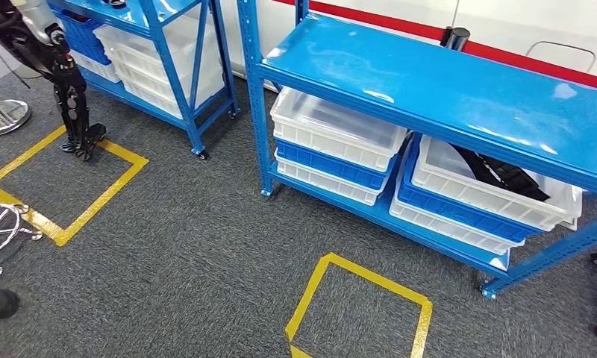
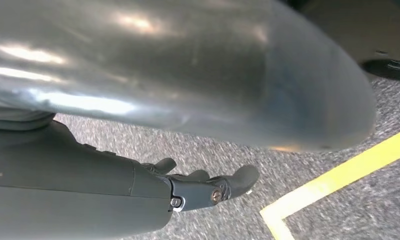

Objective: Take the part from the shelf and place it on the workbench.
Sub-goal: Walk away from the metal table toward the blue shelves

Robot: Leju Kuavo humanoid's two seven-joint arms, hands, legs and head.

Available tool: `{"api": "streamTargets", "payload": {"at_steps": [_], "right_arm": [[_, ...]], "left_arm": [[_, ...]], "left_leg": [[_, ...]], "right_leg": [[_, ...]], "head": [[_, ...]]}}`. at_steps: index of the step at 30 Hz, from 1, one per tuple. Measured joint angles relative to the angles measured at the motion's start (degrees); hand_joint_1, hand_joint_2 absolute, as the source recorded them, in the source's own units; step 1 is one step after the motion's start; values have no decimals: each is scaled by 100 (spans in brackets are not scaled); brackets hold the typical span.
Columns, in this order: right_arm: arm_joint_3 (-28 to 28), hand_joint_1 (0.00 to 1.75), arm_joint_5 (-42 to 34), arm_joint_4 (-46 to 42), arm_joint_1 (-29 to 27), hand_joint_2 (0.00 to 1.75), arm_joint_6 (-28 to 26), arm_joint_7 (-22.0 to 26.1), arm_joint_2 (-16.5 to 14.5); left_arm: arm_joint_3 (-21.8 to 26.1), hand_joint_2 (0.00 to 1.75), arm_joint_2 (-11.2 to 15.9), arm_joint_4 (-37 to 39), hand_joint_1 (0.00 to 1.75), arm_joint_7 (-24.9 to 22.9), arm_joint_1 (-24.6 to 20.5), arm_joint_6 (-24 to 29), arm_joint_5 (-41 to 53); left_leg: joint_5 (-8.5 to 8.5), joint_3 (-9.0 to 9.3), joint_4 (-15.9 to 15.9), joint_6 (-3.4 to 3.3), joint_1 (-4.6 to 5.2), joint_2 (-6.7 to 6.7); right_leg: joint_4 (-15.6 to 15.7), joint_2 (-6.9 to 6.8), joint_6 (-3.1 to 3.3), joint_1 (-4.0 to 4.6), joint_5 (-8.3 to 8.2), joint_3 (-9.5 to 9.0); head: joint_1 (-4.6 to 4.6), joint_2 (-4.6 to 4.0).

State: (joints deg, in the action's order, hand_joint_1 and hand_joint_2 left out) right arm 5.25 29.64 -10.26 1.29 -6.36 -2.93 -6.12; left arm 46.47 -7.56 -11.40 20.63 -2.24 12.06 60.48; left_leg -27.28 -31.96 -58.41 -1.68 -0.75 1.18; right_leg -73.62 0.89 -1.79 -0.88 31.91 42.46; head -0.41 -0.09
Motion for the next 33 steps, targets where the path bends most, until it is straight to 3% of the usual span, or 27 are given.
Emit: {"api": "streamTargets", "payload": {"at_steps": [1, 2, 3, 5, 7, 9, 10, 12, 14, 15, 16, 17, 18, 20, 22, 24, 25, 27, 29, 31, 32, 33], "right_arm": [[3, 0, 9, 1, -3, 0, 0, -1, -1], [6, 0, 19, 1, -9, 0, 0, -2, -1], [10, 0, 28, 1, -14, 0, 0, -3, 2], [19, 0, 41, -1, -2, 0, 0, -5, 5], [25, 0, 45, -1, 18, 0, 0, -8, 3], [29, 0, 45, -1, 17, 0, 0, -14, 3], [31, 0, 46, -1, 12, 0, 0, -17, 5], [32, 0, 50, -1, 9, 0, 0, -22, 8], [32, 0, 54, -1, 13, 0, 0, -24, 4], [32, 0, 54, -1, 16, 0, 0, -22, 0], [32, 0, 54, -1, 14, 0, 0, -21, 0], [32, 0, 56, -1, 9, 0, 0, -20, 1], [32, 0, 62, -1, 6, 0, 0, -15, 2], [32, 0, 75, -1, 10, 0, 0, -4, 1], [32, 0, 80, -1, 16, 0, 0, 7, -1], [32, 0, 80, 0, -6, 0, 0, 10, 0], [32, 0, 80, 1, -23, 0, 0, 10, 0], [32, 0, 80, 1, -25, 0, 0, 10, 1], [32, 0, 80, 1, 0, 0, 0, 10, 0], [32, 0, 80, 1, 9, 0, 0, 11, -3], [32, 0, 80, 1, 1, 0, 0, 11, -3], [32, 0, 80, 1, -6, 0, 0, 11, 1]], "left_arm": [[1, 0, 0, 0, 0, 9, 0, 14, 4], [1, 0, -2, 0, 0, 16, -2, 27, 8], [2, 0, -6, 1, 0, 22, -5, 40, 11], [3, 0, -14, 0, 0, 29, -5, 63, 14], [13, 0, -15, -1, 0, 37, -1, 74, 10], [24, 0, -19, -2, 0, 46, -14, 77, 5], [26, 0, -22, -2, 0, 51, -25, 75, 4], [31, 0, -25, -3, 0, 61, -36, 68, 1], [38, 0, -24, -2, 0, 64, -22, 62, -3], [40, 0, -25, -2, 0, 64, -13, 62, -3], [41, 0, -25, -1, 0, 64, -6, 61, -3], [41, 0, -25, -1, 0, 64, -2, 61, -3], [42, 0, -25, -1, 0, 65, -2, 60, -3], [45, 0, -22, -1, 0, 67, -3, 56, -4], [48, 0, -20, -1, 0, 71, -13, 51, -5], [48, 0, -19, -1, 0, 74, -30, 48, -6], [49, 0, -19, -2, 0, 74, -37, 48, -7], [50, 0, -20, -3, 0, 77, -35, 47, -8], [50, 0, -20, -2, 0, 79, -23, 46, -8], [50, 0, -20, -1, 0, 79, -17, 46, -9], [50, 0, -20, -1, 0, 79, -18, 46, -9], [50, 0, -22, -1, 0, 79, -20, 45, -9]], "left_leg": [[-5, -2, -1, 0, 4, 81], [-12, 0, -1, 4, 4, 152], [-21, 7, -2, 16, 1, 218], [-60, 36, -11, 72, 23, 340], [-107, 85, -15, 150, 49, 458], [-134, 149, 3, 224, 31, 562], [-170, 165, -21, 261, 10, 512], [-419, 47, -360, 310, -24, 227], [-811, -304, -1118, 313, -31, -51], [-938, -488, -1473, 308, -30, -100], [-947, -603, -1659, 298, -30, -123], [-836, -618, -1626, 283, -31, -138], [-629, -528, -1374, 267, -34, -164], [-204, -208, -592, 238, -51, -379], [-55, -33, -139, 218, -47, -566], [-54, -17, -75, 169, -12, -517], [-36, -7, -50, 128, -5, -460], [-4, 7, 1, 43, -10, -325], [-9, 7, 12, -5, 2, -163], [-20, 6, 12, -17, 13, 5], [-26, 8, 11, -16, 14, 82], [-34, 15, 11, -10, 14, 151]], "right_leg": [[-109, -24, -36, -13, 13, 56], [15, -52, -89, -27, -55, -10], [362, -119, -146, -40, -185, -201], [1177, -409, -207, -46, -442, -662], [1520, -560, -154, -18, -573, -866], [1523, -433, -66, 4, -618, -854], [1533, -360, -30, -11, -626, -860], [1553, -221, 47, -54, -640, -902], [1554, -81, 96, -50, -639, -911], [1553, 1, 109, -38, -636, -915], [1551, 94, 111, -27, -634, -923], [1550, 187, 111, -20, -633, -935], [1549, 279, 110, -18, -632, -951], [1538, 445, 98, -7, -624, -962], [1534, 568, 51, -3, -623, -931], [1559, 665, -26, -27, -643, -877], [1543, 624, -54, -36, -638, -844], [1249, 339, -52, -16, -490, -664], [541, 48, -6, 4, -173, -303], [-61, -14, -24, 1, 28, -7], [-66, -33, -67, -4, 2, -14], [165, -70, -121, -9, -102, -146]], "head": [[1, 0], [5, 0], [6, 0], [18, 0], [5, 0], [-12, 0], [-18, 0], [-47, 0], [-69, 0], [-68, 0], [-68, 0], [-66, 0], [-67, 0], [-67, 0], [-66, 0], [-66, 0], [-66, 0], [-41, 0], [-15, 0], [-12, 0], [-7, 0], [-3, 0]]}}
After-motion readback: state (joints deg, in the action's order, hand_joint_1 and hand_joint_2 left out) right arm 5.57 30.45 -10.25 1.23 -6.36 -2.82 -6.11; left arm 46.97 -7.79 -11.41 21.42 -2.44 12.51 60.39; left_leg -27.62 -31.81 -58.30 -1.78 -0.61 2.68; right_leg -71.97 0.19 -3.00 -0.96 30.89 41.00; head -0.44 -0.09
